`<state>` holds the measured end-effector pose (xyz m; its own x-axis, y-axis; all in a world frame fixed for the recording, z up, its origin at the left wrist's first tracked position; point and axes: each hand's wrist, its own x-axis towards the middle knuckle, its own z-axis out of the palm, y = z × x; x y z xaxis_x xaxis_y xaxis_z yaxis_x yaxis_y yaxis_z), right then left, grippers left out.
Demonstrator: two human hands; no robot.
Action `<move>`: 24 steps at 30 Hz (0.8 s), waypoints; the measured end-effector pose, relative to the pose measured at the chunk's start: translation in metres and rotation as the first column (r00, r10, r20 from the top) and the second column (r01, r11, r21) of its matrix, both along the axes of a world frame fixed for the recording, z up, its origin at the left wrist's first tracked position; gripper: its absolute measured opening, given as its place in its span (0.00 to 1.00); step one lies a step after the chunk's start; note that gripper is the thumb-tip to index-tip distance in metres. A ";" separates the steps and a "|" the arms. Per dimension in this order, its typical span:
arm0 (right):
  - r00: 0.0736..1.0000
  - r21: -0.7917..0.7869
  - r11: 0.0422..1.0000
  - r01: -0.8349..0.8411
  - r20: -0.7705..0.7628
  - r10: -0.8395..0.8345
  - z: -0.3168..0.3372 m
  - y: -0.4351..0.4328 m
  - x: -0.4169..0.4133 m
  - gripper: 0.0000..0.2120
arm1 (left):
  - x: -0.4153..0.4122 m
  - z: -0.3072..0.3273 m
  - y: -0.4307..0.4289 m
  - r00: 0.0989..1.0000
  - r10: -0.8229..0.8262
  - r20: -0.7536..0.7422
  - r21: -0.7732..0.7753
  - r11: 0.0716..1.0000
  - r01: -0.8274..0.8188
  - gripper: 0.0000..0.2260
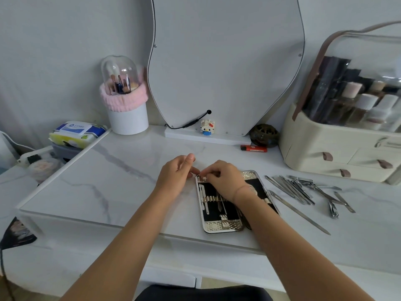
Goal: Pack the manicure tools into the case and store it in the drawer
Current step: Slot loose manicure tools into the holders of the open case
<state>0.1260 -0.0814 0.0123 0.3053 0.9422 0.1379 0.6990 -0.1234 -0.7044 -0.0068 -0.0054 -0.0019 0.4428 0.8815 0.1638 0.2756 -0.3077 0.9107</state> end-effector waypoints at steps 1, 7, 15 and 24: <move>1.000 0.000 1.000 0.028 0.005 -0.028 0.001 0.002 -0.002 0.12 | 0.000 0.000 0.000 1.000 -0.001 -0.001 0.004 1.000 0.001 0.18; 0.982 0.072 0.994 0.086 -0.175 -0.072 0.021 -0.015 0.007 0.11 | 0.000 -0.004 0.004 1.000 -0.020 0.002 -0.002 1.000 0.020 0.17; 0.928 -0.129 0.928 0.349 0.183 -0.324 0.034 -0.119 0.103 0.06 | 0.002 -0.008 0.008 0.998 -0.040 0.043 -0.017 0.999 0.041 0.16; 0.911 -0.243 0.892 0.382 0.264 -0.318 0.022 -0.135 0.098 0.04 | 0.001 -0.007 0.005 0.998 -0.036 0.057 -0.021 0.999 0.038 0.15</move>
